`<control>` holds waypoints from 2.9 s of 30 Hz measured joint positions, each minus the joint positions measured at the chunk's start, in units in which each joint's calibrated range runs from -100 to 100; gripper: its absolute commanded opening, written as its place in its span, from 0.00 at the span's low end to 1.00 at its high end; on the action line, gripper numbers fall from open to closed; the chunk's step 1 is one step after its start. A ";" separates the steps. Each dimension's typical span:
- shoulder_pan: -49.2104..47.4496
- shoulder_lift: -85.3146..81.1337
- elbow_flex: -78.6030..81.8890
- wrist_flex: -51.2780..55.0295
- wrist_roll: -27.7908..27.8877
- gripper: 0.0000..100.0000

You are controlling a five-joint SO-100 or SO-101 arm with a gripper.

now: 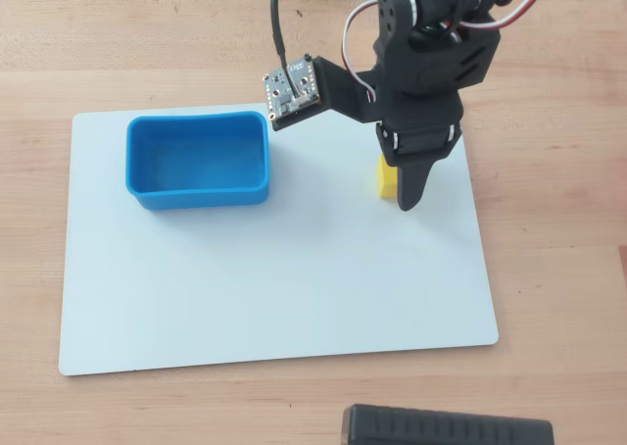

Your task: Pick up yellow cube and drop it in the blue rectangular bin

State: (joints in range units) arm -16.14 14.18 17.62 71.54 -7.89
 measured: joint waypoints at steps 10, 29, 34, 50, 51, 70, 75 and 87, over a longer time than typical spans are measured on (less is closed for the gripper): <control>-0.08 0.00 0.00 0.00 0.00 0.06; 7.10 -12.38 0.00 8.23 1.22 0.05; 12.90 -17.74 0.00 10.20 3.03 0.05; 32.66 -19.77 -1.51 9.40 6.30 0.04; 33.28 -19.77 -1.42 8.86 6.30 0.04; 34.67 -19.77 7.65 0.89 6.40 0.20; 34.67 -19.77 7.65 0.89 6.40 0.20; 27.72 -34.27 10.77 4.83 6.40 0.02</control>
State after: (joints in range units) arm 11.58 -20.09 28.39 76.38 -1.49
